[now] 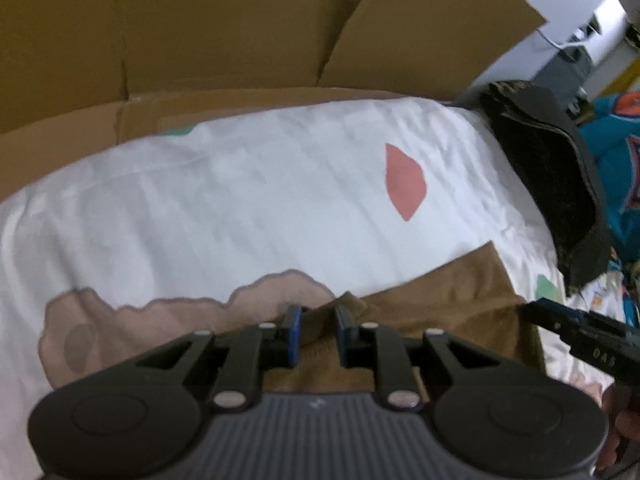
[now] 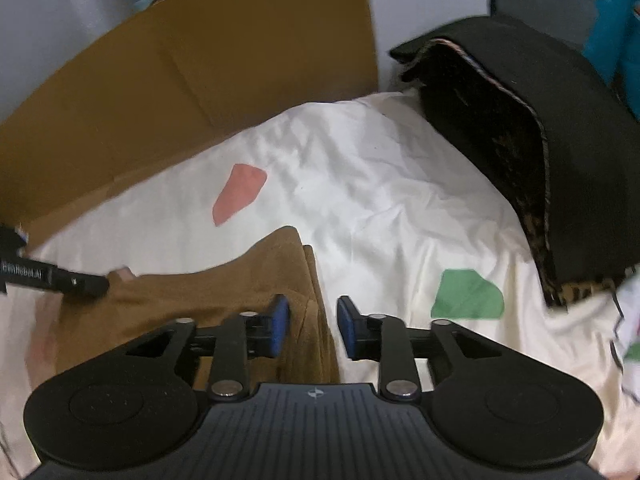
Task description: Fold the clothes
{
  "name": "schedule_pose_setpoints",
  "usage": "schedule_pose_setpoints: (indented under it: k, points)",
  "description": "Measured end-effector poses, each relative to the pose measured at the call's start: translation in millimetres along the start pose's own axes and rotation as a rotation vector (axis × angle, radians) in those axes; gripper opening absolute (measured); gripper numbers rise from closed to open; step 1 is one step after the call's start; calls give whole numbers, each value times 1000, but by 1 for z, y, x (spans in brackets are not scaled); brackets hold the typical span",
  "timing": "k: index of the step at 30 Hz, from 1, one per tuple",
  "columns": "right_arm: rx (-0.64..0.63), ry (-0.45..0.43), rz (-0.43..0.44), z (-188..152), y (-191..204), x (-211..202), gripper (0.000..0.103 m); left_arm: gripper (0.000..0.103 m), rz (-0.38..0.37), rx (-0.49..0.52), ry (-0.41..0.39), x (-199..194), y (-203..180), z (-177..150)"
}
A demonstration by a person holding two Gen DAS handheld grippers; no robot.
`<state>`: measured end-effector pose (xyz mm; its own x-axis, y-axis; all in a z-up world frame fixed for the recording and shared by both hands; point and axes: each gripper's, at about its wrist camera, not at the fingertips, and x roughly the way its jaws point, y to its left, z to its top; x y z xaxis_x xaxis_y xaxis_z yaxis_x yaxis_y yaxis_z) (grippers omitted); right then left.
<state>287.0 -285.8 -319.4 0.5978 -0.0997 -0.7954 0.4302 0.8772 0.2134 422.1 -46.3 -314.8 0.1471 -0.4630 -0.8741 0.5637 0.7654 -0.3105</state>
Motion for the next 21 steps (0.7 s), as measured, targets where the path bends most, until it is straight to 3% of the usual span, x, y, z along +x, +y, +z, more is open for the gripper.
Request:
schedule_pose_setpoints:
  k: [3,7,9,12,14,21]
  points:
    - [-25,77,3,8,6,-5,39,36,-29,36,25,-13,4,5]
    - [-13,174,-3,22,10,-11,41,46,-71,66,35,-32,18,11]
    - [-68,218,-46,27,17,-16,50,54,-79,69,53,-39,26,12]
    - [-186,296,-25,28,27,-19,61,57,-114,85,87,-45,36,9]
    - [-223,331,-5,26,27,-16,61,60,-106,85,76,-45,41,3]
    - [-150,308,104,26,-5,11,61,61,-114,-39,59,-37,58,-21]
